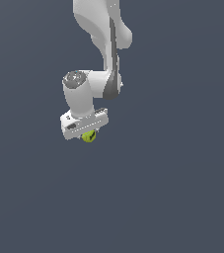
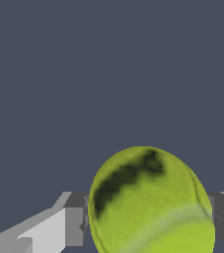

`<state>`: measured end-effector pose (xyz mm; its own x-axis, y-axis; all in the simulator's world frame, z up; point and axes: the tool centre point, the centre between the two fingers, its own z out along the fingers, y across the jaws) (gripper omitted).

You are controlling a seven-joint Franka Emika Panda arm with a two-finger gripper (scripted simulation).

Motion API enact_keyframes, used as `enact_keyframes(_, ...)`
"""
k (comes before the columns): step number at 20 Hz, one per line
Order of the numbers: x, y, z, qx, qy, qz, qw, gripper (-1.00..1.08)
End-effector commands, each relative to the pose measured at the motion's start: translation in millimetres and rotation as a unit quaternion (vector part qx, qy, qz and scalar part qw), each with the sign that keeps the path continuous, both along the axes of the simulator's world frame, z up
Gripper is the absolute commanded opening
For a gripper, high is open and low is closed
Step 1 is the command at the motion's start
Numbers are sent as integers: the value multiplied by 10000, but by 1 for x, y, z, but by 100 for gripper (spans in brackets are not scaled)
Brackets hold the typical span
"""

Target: Pick up the object and move it to a goal position.

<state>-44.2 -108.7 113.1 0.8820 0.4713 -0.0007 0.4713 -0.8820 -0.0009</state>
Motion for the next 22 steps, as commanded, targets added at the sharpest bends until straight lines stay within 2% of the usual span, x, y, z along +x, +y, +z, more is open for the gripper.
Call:
enact_keyframes(1, 7, -7, 23, 0, -10, 1, 10000, -100)
enact_keyframes(14, 44, -49, 149, 3, -10, 3, 10000, -100)
enact_keyframes(22, 65, -71, 211, 3, -10, 3, 10000, -100)
